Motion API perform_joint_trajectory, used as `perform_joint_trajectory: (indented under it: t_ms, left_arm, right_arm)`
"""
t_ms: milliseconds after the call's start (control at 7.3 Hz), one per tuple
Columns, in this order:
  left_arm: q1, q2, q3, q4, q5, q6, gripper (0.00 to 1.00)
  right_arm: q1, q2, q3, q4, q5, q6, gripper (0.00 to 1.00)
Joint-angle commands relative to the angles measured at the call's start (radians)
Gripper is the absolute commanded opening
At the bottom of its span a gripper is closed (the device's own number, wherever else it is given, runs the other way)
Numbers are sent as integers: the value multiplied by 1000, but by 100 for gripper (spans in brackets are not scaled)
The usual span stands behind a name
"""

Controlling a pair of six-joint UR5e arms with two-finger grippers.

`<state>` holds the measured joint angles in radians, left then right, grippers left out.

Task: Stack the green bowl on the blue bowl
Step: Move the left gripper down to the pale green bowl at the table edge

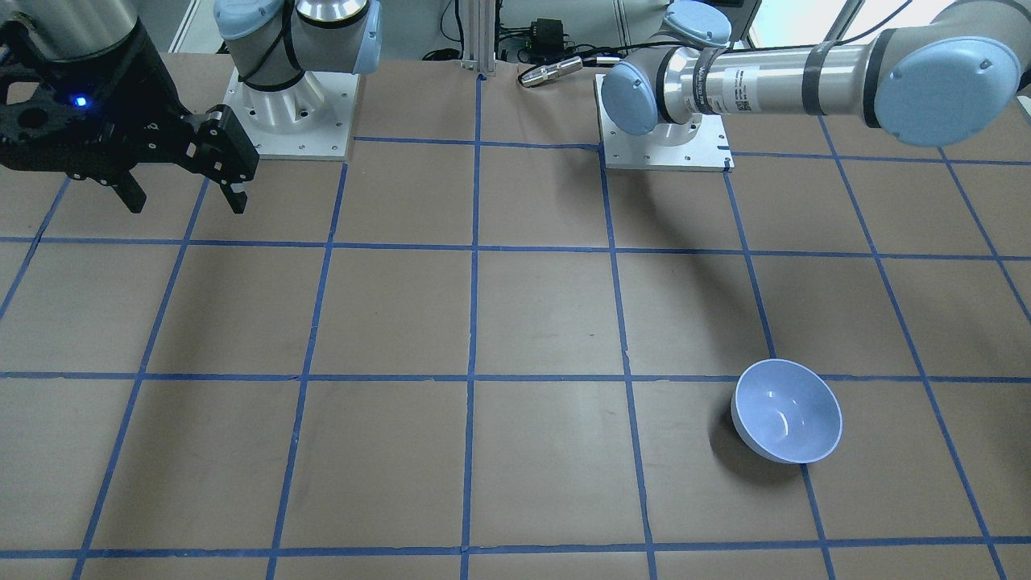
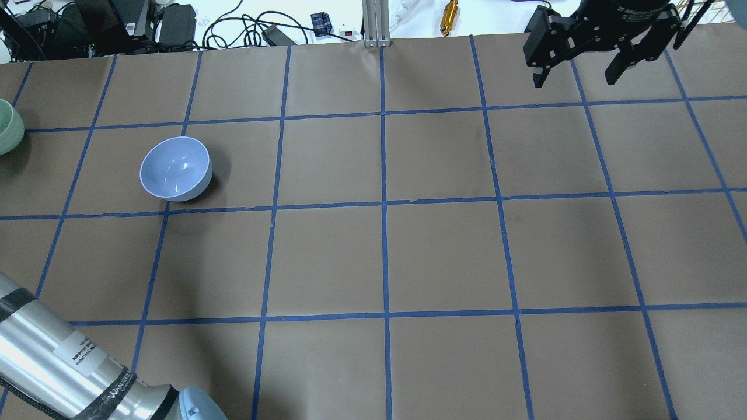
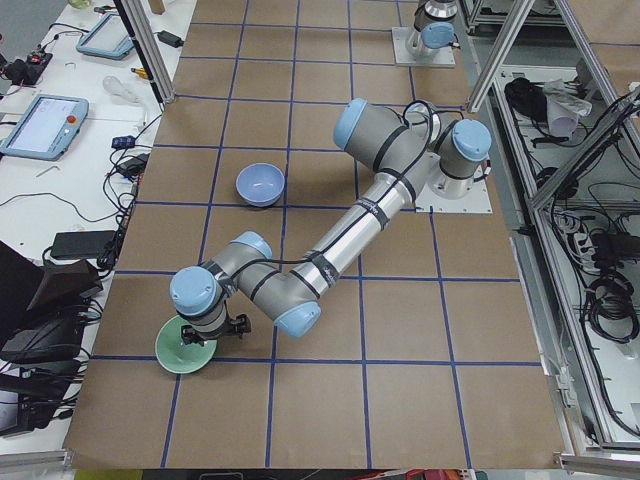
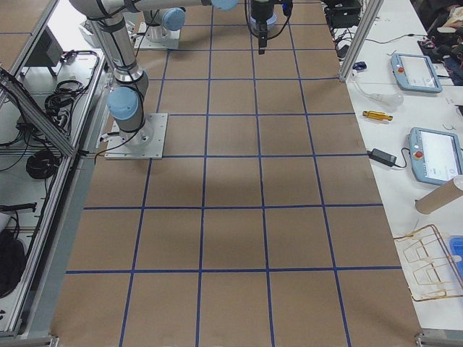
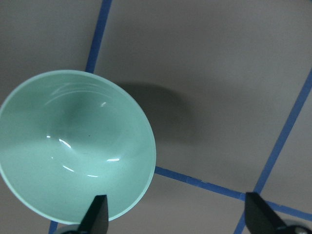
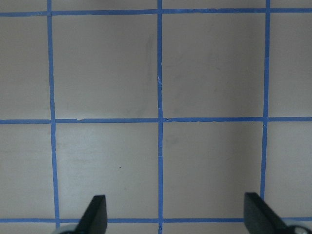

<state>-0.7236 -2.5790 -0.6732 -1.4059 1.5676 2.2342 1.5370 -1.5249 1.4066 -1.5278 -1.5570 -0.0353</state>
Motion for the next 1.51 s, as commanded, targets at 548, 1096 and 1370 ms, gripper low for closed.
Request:
perform_joint_trajectory:
  t_ms: [548,1096,1370]
  left_arm:
    - [4,-89,21,59,-57,110,89]
    - [4,-96,21,59,-58,108,20]
    - [4,-95,21,61,-58,108,0]
  right_arm:
    - [0,0,0,0,0,0,100]
    - [0,0,0,0,0,0,100]
    - [0,0,0,0,0,0,100]
